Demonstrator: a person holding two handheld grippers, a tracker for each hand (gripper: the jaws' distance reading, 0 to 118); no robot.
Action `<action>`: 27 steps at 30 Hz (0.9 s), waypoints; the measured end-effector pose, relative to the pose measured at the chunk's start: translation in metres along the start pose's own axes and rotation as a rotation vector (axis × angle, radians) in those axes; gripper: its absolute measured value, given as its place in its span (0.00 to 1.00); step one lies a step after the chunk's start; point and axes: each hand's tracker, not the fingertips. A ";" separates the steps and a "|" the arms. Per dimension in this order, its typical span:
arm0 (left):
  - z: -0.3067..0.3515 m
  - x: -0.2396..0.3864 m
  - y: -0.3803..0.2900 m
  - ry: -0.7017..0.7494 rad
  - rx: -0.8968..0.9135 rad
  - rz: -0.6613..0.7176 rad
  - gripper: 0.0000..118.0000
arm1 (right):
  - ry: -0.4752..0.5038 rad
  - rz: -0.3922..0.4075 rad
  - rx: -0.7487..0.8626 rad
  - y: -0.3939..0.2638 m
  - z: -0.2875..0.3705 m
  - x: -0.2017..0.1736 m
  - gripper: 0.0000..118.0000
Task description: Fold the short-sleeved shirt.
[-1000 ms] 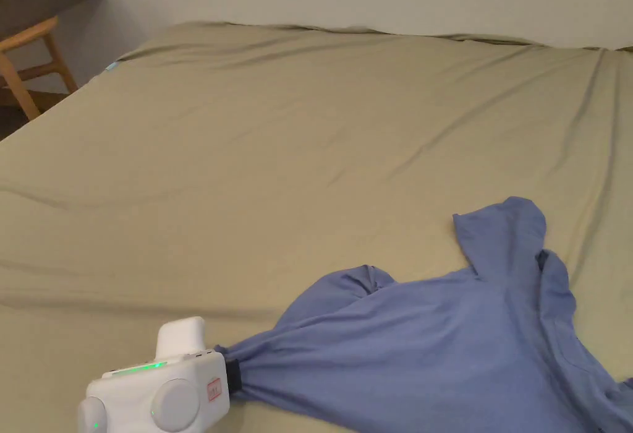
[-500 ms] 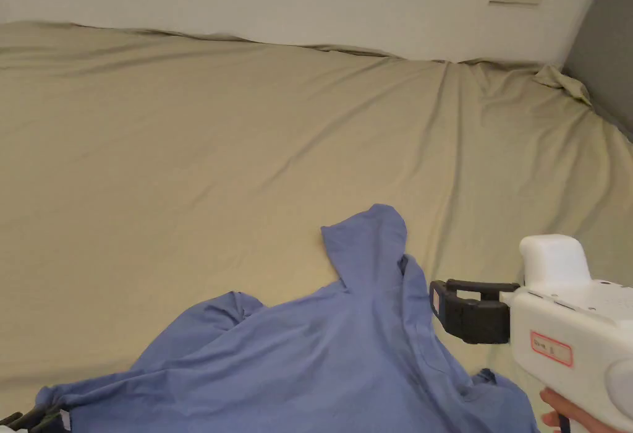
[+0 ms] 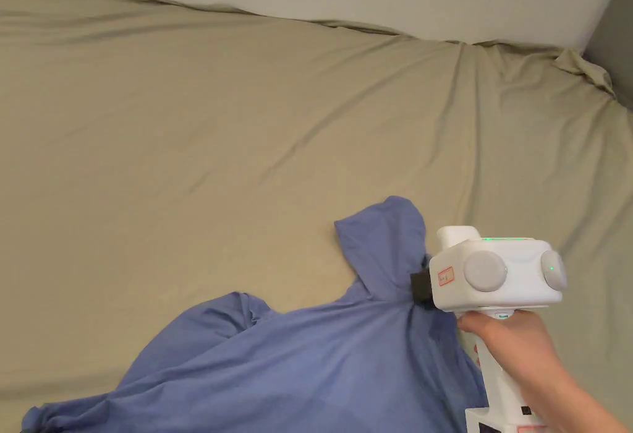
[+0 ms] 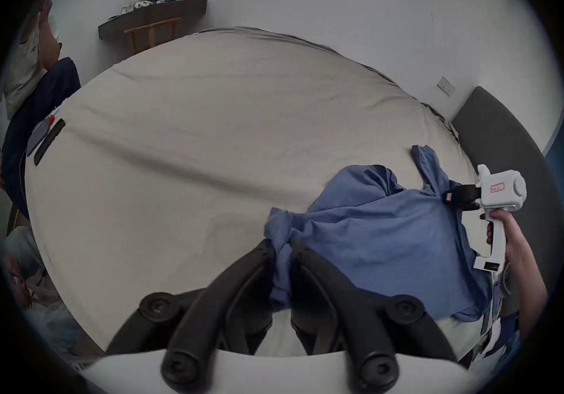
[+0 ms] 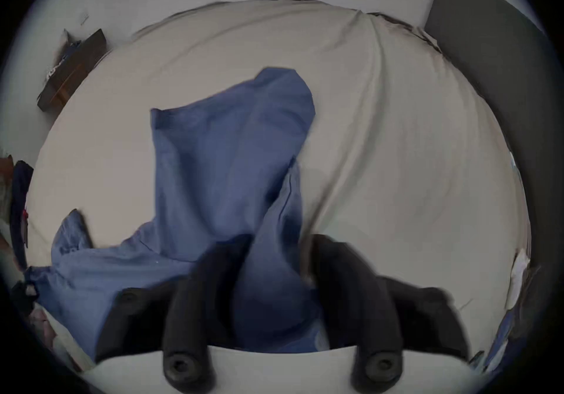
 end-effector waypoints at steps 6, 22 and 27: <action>0.009 0.009 0.012 -0.030 0.043 -0.010 0.06 | -0.049 0.106 0.144 -0.006 0.052 -0.005 0.07; 0.248 0.113 0.142 -0.241 0.692 -0.285 0.06 | -0.088 0.004 0.892 -0.038 0.410 0.060 0.06; 0.351 0.140 0.179 -0.224 0.915 -0.338 0.05 | -0.131 0.003 1.107 -0.041 0.521 0.066 0.05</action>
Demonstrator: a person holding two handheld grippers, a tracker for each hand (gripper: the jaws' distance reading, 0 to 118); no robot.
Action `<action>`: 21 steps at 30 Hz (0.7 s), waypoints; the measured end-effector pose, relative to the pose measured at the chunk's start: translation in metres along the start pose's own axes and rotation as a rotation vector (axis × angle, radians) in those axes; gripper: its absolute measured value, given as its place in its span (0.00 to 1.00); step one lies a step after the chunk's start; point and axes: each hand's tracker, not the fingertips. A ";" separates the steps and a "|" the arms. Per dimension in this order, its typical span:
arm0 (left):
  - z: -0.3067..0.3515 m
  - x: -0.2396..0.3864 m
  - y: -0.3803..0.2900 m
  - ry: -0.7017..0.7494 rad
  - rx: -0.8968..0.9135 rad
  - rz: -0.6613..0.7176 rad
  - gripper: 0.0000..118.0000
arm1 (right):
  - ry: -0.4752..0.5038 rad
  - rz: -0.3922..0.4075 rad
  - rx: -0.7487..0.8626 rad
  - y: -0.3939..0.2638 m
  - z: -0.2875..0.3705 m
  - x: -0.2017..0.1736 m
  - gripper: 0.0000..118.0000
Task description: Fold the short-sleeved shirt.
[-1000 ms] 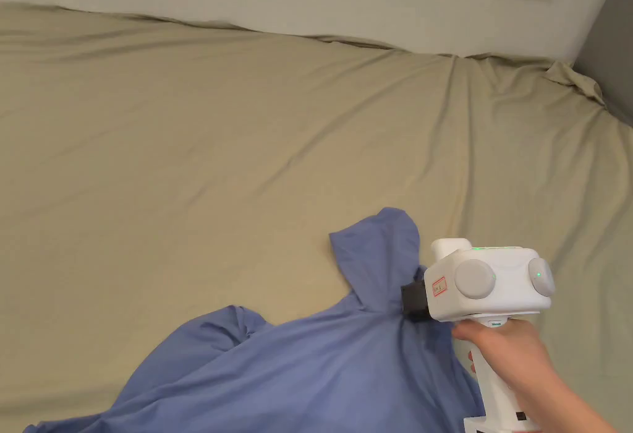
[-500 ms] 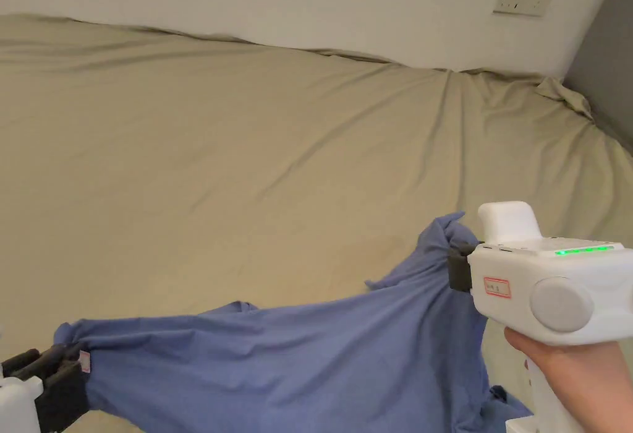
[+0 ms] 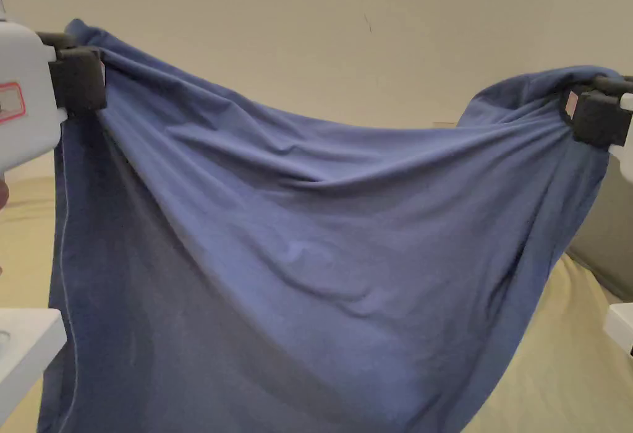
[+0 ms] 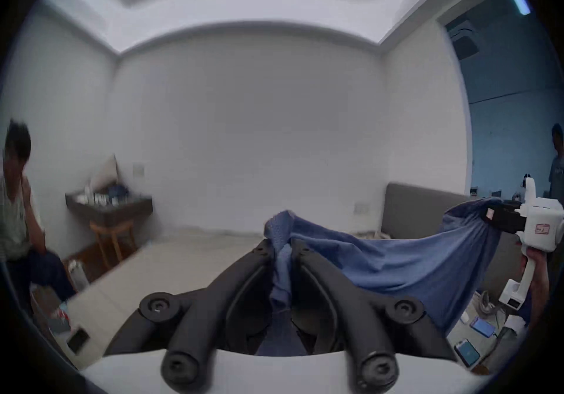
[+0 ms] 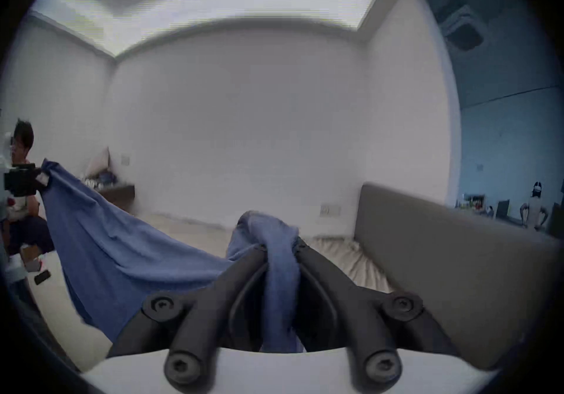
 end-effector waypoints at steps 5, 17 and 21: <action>0.032 0.001 0.075 0.063 0.147 -0.092 0.06 | -0.031 0.015 0.163 0.066 0.041 0.009 0.05; -0.012 -0.048 0.123 0.147 0.129 -0.108 0.06 | -0.018 0.024 0.233 0.123 -0.007 -0.009 0.05; -0.065 -0.060 0.119 0.179 0.073 -0.123 0.06 | -0.004 0.032 0.207 0.126 -0.063 -0.021 0.05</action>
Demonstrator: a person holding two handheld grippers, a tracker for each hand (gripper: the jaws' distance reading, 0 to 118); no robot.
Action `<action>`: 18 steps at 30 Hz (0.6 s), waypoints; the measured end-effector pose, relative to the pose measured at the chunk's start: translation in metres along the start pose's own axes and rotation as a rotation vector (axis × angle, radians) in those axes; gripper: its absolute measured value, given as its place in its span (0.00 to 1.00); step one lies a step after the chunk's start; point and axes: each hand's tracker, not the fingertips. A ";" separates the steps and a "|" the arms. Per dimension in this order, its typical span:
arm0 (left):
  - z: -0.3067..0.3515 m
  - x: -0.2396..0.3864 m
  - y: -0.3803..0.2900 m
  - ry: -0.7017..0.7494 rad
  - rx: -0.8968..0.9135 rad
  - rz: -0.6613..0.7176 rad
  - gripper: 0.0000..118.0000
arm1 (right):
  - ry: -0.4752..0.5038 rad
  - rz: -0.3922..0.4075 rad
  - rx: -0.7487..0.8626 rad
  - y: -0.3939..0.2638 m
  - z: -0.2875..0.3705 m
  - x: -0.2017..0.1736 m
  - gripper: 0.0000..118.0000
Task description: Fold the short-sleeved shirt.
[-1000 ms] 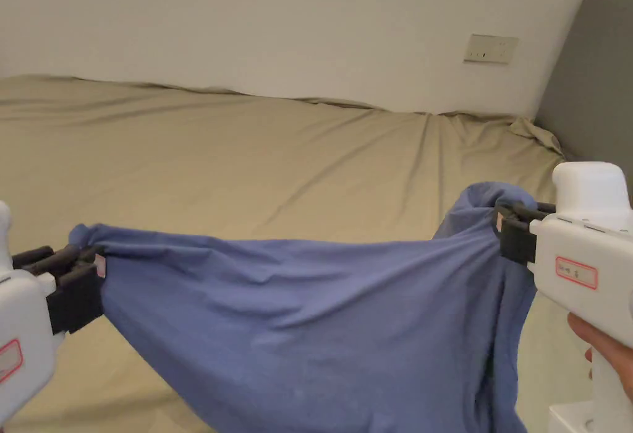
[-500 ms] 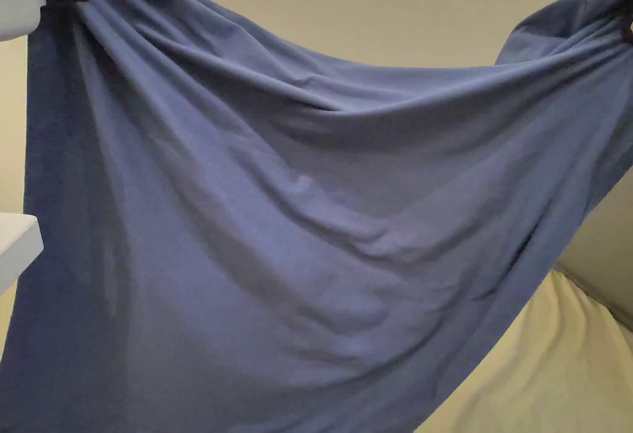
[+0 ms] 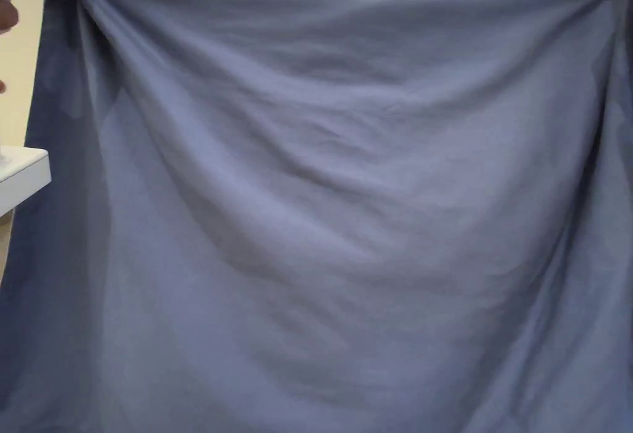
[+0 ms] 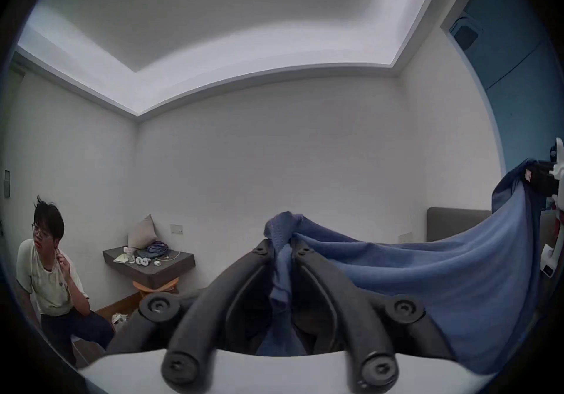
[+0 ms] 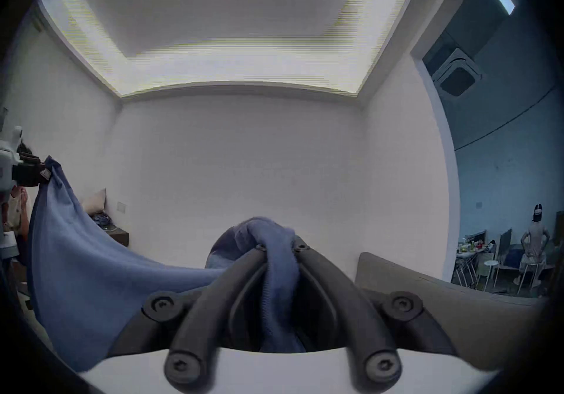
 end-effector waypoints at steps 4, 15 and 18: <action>-0.058 0.001 -0.016 0.018 -0.041 -0.012 0.06 | 0.057 -0.005 -0.021 -0.012 -0.074 -0.007 0.05; -0.185 0.033 -0.119 0.012 -0.095 -0.012 0.06 | 0.044 0.090 -0.048 -0.100 -0.185 -0.006 0.05; -0.209 0.046 -0.164 -0.007 -0.106 -0.010 0.06 | 0.059 0.112 -0.100 -0.144 -0.201 -0.004 0.05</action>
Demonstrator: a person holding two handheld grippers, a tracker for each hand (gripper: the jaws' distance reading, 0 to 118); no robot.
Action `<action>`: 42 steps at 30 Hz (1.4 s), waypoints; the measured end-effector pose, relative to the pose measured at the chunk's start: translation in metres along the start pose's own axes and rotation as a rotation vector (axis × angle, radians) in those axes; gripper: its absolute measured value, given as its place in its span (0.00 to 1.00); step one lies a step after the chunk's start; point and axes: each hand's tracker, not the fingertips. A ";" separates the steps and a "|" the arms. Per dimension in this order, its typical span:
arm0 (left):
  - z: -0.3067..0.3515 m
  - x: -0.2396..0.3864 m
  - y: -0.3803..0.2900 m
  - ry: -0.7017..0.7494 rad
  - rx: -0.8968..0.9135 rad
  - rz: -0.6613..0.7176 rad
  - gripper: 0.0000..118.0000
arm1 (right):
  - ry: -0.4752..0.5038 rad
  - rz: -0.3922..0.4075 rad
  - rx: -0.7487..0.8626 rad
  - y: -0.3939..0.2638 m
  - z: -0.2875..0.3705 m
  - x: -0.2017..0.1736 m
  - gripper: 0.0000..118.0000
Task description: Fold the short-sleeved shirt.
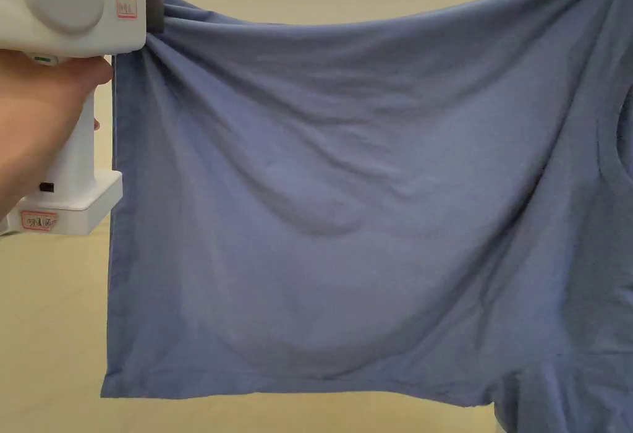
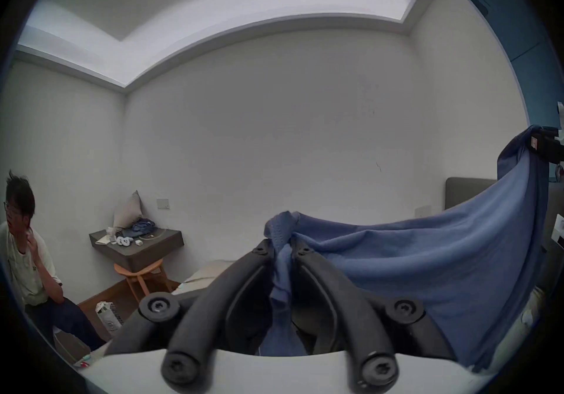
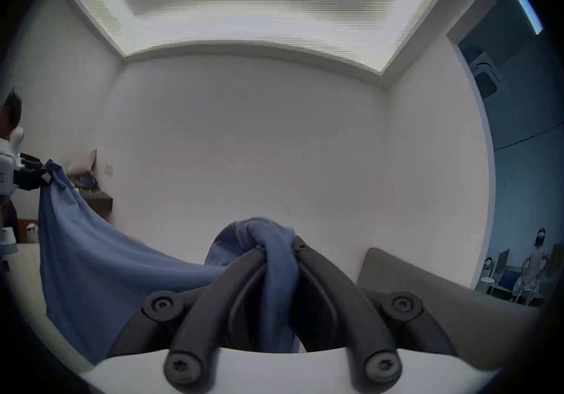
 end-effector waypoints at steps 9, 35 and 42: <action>-0.086 0.045 -0.159 -0.032 -0.235 -0.017 0.06 | 0.023 -0.056 -0.273 -0.167 -0.037 -0.024 0.05; 0.190 0.035 -0.357 -0.090 -0.512 0.021 0.06 | 0.082 -0.186 -0.633 -0.362 0.250 -0.088 0.05; 0.285 0.026 -0.385 -0.097 -0.666 -0.013 0.06 | 0.092 -0.149 -0.740 -0.365 0.357 -0.096 0.05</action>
